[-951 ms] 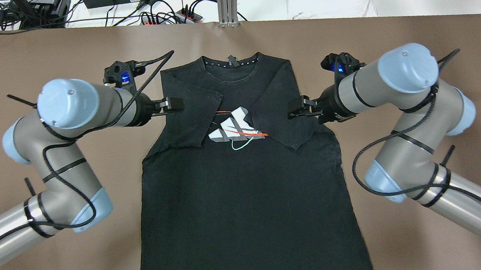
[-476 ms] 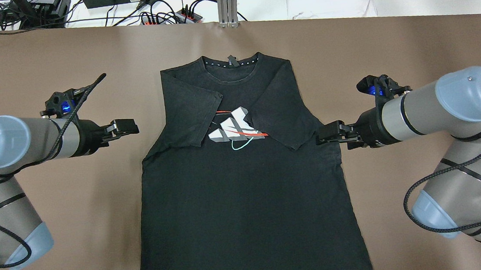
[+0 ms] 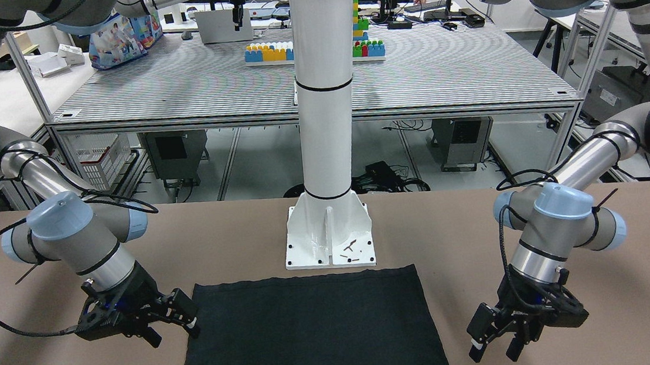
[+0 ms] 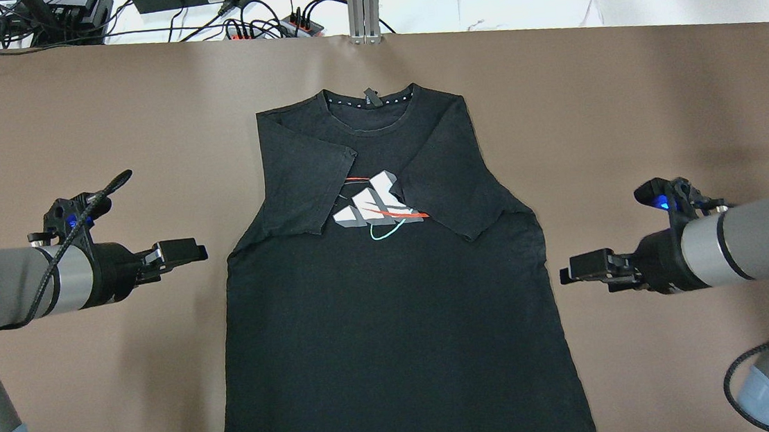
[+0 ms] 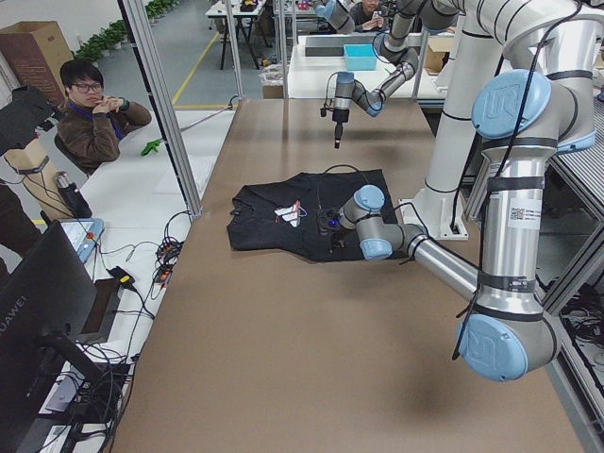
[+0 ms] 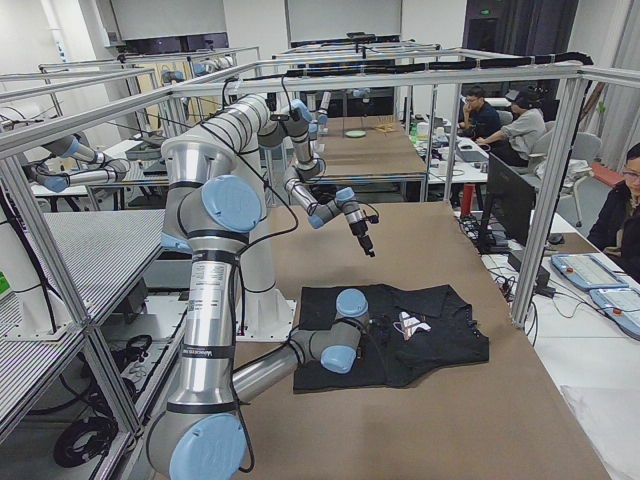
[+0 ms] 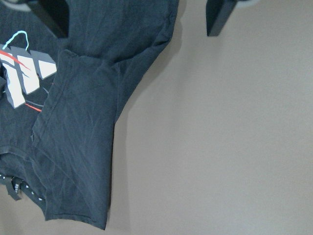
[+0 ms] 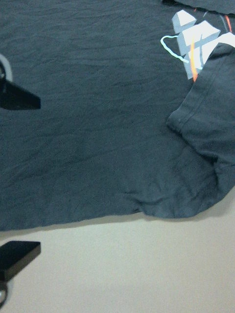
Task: Fold clothes
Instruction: 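Release both sleeves and draw both grippers back toward the hem, then lower both grippers to the hem corners nearest the robot and grasp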
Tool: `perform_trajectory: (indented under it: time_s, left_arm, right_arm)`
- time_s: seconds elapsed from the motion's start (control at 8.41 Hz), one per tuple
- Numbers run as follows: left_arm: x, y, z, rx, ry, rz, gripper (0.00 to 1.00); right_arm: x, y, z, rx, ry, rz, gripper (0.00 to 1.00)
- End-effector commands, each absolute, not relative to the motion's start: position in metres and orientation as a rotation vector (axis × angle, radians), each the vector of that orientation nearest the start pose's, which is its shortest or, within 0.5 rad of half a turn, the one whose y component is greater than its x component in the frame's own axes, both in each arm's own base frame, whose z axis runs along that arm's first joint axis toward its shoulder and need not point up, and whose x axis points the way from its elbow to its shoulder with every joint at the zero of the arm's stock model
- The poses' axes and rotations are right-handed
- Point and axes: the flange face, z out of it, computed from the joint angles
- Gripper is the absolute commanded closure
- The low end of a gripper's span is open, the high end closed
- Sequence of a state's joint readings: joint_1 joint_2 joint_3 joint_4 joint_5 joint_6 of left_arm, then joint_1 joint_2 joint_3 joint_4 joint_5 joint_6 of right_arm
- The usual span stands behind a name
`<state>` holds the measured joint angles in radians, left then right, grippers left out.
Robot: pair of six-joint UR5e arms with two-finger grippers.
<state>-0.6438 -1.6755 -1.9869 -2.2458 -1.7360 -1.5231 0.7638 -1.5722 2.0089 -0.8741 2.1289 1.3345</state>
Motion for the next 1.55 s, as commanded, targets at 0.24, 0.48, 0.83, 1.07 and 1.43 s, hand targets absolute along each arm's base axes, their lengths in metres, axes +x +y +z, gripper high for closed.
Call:
perform_trajectory:
  time_s: [0.24,0.48,0.83,1.07,1.43]
  left_arm:
    - [0.321,-0.323,0.339,0.217,1.18,-0.365,0.01]
    - [0.325,-0.319,0.339,0.212,1.18,-0.356,0.01]
    - [0.325,-0.319,0.338,0.215,1.183,-0.356,0.01]
    - [0.324,-0.32,0.339,0.227,1.177,-0.361,0.01]
    - [0.324,-0.321,0.339,0.231,1.176,-0.358,0.01]
  right_arm:
    - [-0.293,-0.306,0.442,0.004,-1.194,0.031,0.06]
    - [-0.321,-0.284,0.45,-0.002,-1.171,-0.012,0.06]
    - [-0.362,-0.237,0.452,-0.062,-1.195,-0.025,0.06]
    - [-0.377,-0.218,0.456,-0.064,-1.183,-0.044,0.06]
    - [-0.382,-0.215,0.466,-0.074,-1.167,-0.049,0.06]
